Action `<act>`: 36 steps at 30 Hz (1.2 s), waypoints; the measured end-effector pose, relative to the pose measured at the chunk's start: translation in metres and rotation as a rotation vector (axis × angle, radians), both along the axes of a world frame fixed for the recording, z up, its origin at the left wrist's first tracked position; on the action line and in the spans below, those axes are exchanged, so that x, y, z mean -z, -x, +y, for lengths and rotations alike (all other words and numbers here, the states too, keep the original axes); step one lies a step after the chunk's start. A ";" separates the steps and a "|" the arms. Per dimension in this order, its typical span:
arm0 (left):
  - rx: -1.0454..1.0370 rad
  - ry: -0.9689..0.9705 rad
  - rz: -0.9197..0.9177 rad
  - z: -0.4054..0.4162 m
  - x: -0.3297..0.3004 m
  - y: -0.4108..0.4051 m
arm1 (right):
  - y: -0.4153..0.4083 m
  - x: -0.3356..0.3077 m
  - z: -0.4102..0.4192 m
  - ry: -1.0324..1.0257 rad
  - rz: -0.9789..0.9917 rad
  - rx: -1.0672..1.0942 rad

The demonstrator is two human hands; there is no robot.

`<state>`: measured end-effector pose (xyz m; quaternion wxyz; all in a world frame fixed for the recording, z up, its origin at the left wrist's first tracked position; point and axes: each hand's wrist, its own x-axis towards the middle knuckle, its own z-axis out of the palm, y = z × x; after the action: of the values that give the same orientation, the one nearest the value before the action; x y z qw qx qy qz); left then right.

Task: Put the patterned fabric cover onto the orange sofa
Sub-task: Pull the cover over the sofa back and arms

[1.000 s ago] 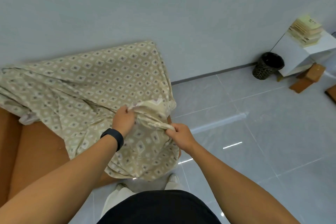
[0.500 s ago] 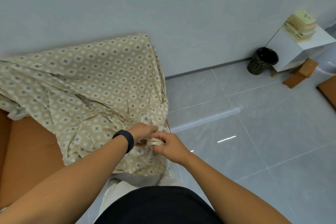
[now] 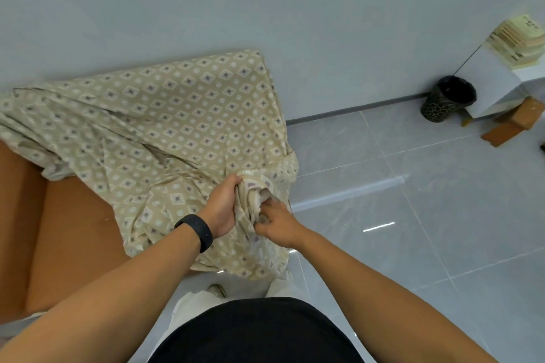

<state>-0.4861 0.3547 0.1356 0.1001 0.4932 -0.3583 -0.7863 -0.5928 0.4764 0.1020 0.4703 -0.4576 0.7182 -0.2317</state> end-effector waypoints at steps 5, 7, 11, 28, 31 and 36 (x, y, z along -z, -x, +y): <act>-0.064 0.016 0.089 -0.025 -0.012 -0.019 | -0.018 0.001 0.006 -0.246 -0.215 0.053; -0.049 -0.012 0.139 -0.032 -0.018 -0.023 | -0.027 0.003 0.016 -0.305 -0.316 0.105; 0.015 0.002 0.230 -0.036 -0.023 -0.025 | -0.045 -0.007 0.038 -0.334 -0.140 0.254; 0.426 -0.072 0.056 0.067 0.018 -0.033 | -0.082 -0.044 0.197 -0.825 -0.263 0.671; 0.490 -0.039 0.029 0.088 0.013 -0.033 | -0.087 -0.037 0.204 -1.061 -0.399 0.545; 0.395 0.000 -0.026 0.081 0.028 -0.026 | -0.066 -0.005 0.182 -1.070 -0.448 0.434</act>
<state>-0.4603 0.4361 0.1074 -0.0608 0.4234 -0.4495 -0.7842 -0.5266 0.6587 0.1073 0.7162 0.0578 0.6952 -0.0201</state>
